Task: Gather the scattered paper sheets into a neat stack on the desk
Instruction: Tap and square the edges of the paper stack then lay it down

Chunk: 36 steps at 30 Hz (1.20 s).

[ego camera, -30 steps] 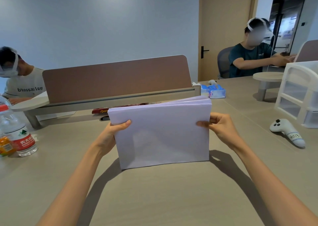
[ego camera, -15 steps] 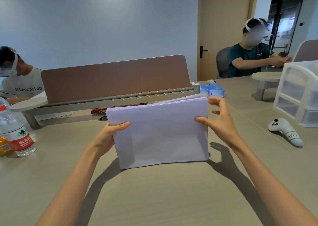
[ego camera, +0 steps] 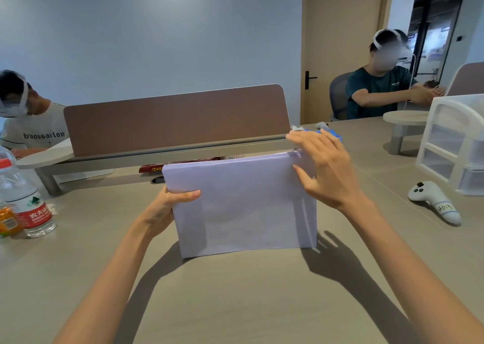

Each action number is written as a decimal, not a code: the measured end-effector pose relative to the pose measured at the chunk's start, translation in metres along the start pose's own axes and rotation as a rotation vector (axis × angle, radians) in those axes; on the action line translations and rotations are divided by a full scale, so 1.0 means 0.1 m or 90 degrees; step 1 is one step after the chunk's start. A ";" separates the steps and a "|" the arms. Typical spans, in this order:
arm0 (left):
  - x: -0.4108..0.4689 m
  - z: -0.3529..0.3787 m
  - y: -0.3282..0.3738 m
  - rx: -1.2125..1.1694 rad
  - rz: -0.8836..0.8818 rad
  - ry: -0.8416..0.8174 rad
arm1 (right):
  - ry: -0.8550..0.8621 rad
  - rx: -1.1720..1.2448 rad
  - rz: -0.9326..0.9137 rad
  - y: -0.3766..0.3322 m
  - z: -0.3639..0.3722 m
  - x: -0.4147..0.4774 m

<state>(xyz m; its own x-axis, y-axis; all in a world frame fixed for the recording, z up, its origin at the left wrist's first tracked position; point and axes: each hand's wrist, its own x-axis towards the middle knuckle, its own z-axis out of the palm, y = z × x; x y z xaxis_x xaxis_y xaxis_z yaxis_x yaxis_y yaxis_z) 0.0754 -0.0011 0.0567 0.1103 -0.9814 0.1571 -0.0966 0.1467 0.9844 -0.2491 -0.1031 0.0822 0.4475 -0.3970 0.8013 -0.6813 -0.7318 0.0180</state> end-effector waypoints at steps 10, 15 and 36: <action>-0.08 0.04 -0.06 -0.067 0.052 0.102 | -0.003 0.441 0.351 0.00 0.30 -0.31; -0.10 0.02 0.03 -0.144 0.106 0.161 | -0.027 0.637 0.479 -0.08 0.43 -0.46; -0.06 0.45 -0.18 -0.417 0.007 0.120 | 0.112 1.074 0.605 -0.59 0.23 -0.06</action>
<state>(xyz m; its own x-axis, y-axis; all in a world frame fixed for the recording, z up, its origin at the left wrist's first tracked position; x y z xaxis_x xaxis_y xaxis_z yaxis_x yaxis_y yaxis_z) 0.0315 -0.0036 0.0348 0.2893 -0.9498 0.1193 0.5139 0.2593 0.8177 -0.1982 -0.0703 0.0620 0.2005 -0.9484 0.2454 0.5885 -0.0837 -0.8042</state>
